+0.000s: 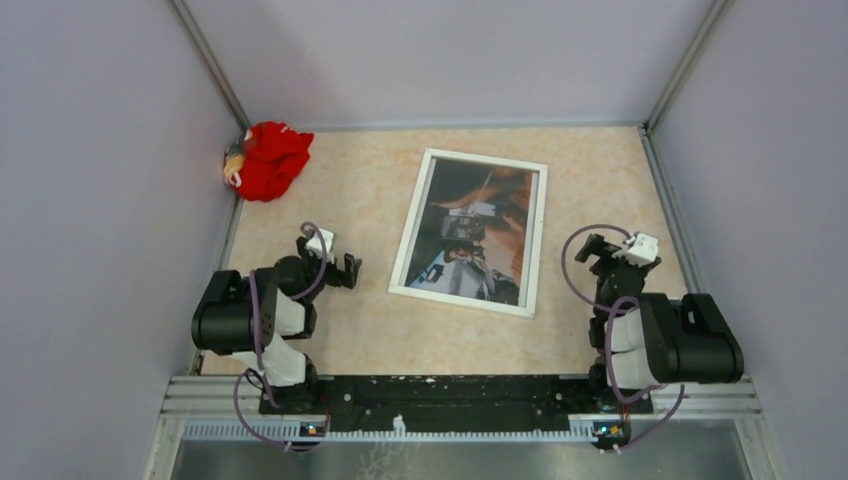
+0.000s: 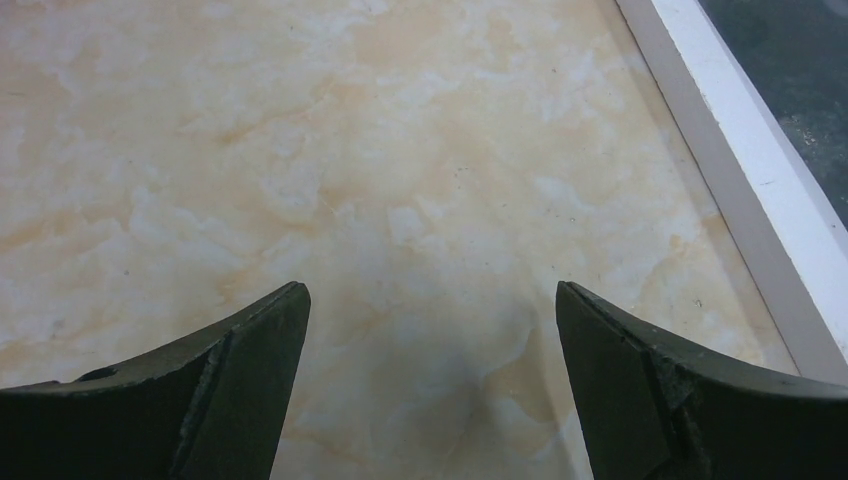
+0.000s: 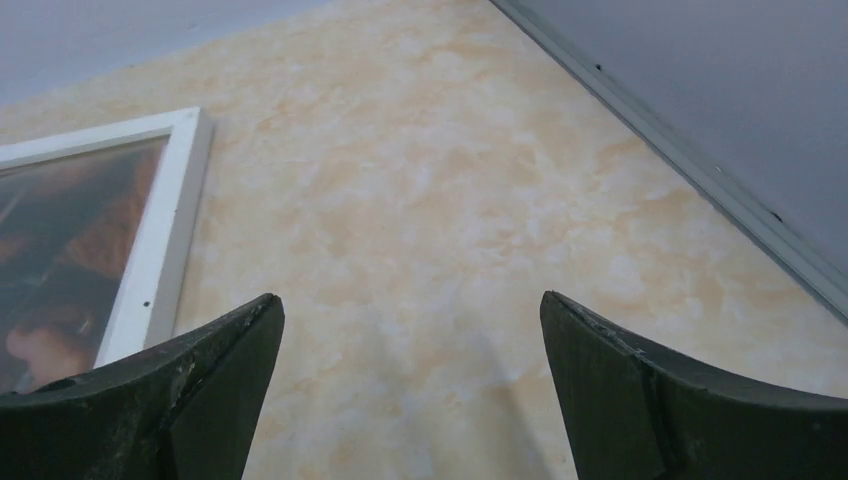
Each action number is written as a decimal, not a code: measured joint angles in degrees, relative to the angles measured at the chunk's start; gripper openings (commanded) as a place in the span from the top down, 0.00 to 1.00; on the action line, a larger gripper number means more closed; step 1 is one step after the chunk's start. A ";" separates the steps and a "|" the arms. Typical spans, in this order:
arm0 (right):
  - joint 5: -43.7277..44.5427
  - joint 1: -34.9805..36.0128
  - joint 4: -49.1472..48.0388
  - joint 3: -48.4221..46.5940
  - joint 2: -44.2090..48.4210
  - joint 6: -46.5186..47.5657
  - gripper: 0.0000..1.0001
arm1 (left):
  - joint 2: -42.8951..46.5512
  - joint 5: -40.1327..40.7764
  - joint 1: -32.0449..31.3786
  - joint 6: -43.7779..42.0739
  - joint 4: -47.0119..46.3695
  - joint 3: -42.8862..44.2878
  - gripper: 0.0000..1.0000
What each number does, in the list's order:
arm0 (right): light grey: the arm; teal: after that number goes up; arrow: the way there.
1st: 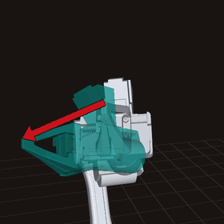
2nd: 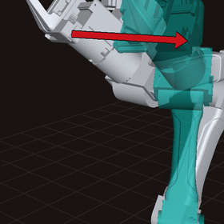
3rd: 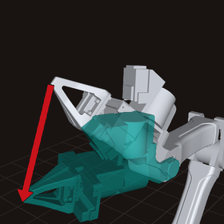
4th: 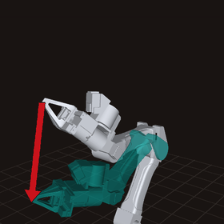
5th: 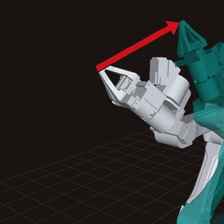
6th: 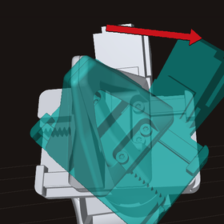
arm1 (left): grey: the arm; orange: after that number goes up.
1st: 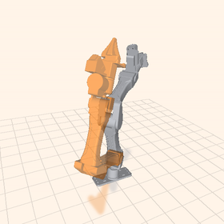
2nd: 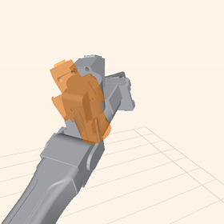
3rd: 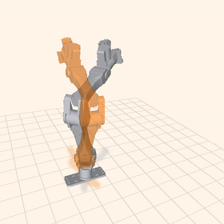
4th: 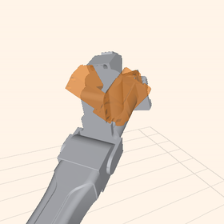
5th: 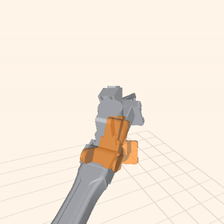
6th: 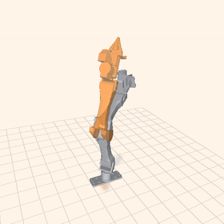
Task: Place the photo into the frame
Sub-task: Reset both arms
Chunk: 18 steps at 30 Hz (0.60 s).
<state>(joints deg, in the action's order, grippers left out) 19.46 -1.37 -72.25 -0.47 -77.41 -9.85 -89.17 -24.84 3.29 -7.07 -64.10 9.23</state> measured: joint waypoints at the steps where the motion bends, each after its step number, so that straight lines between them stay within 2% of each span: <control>1: -0.83 0.13 -2.97 0.00 -1.51 0.74 0.01 | -1.51 0.04 -0.07 0.02 -2.80 -0.96 0.01; 3: -2.03 0.46 -8.22 0.00 -6.05 2.19 0.01 | -1.46 0.28 -0.13 0.00 -1.95 -0.07 0.01; 8: -2.43 0.85 -2.60 -4.28 -5.99 3.30 0.01 | -1.44 1.53 -0.15 0.11 -3.13 5.53 0.01; 11: -3.28 2.12 -0.33 -8.28 -6.01 4.15 0.01 | -1.44 1.79 -0.15 0.13 -2.97 5.55 0.01; 18: -3.74 2.49 1.81 -8.81 -5.99 4.92 0.01 | -1.44 1.81 -0.15 0.13 -2.19 5.55 0.01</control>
<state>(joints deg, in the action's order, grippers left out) 15.73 1.13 -70.43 -9.28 -83.40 -4.93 -90.61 -23.03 3.14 -6.94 -66.28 14.79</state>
